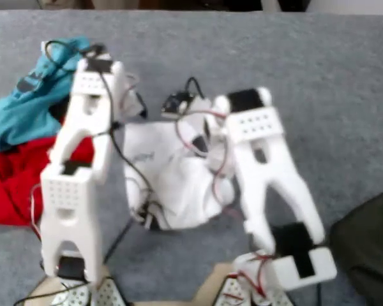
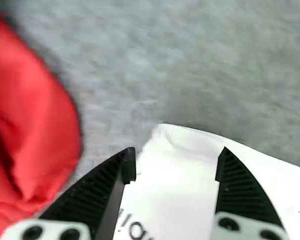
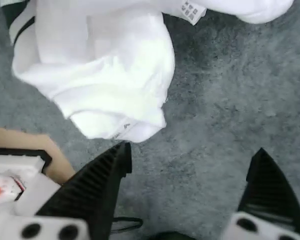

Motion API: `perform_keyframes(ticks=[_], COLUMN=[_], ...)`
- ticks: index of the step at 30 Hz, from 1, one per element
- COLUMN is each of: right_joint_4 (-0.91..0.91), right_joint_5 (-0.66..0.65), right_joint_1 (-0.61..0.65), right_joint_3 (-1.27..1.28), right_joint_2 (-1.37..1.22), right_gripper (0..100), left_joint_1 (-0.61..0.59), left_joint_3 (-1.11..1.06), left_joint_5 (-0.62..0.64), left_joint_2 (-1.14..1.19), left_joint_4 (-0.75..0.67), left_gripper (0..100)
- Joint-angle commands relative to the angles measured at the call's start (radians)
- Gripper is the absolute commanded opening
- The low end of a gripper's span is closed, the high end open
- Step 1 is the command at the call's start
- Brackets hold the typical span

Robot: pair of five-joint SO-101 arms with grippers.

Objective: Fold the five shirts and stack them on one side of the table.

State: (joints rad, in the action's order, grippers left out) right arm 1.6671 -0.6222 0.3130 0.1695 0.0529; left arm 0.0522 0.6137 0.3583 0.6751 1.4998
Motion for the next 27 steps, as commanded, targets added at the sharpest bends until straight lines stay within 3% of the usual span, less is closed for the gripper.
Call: perform_keyframes(ticks=[1, 6, 12, 14, 19, 27], right_joint_4=[-0.068, -0.153, -0.192, -0.192, -0.181, -0.198], right_joint_5=[0.055, 0.114, 0.114, 0.107, 0.104, -0.018], right_joint_1=[0.056, 0.165, 0.157, 0.12, -0.041, -0.326], right_joint_3=[0.002, -0.002, -0.002, -0.004, -0.005, -0.074], right_joint_2=[-0.067, -0.2, -0.308, -0.317, -0.291, -0.228], right_gripper=[36.4, 33.7, 12.1, 6.2, 5.5, 5.1], left_joint_1=[0.035, 0.068, 0.087, 0.083, 0.08, -0.009], left_joint_3=[-0.006, -0.107, -0.187, -0.183, -0.193, -0.152], left_joint_5=[0.011, 0.017, 0.018, 0.02, 0.014, 0.069], left_joint_2=[-0.045, -0.038, -0.005, -0.005, 0.004, 0.041], left_joint_4=[-0.02, -0.075, -0.147, -0.158, -0.226, -0.233], left_gripper=[26, 26, 26, 23, 2, 2])
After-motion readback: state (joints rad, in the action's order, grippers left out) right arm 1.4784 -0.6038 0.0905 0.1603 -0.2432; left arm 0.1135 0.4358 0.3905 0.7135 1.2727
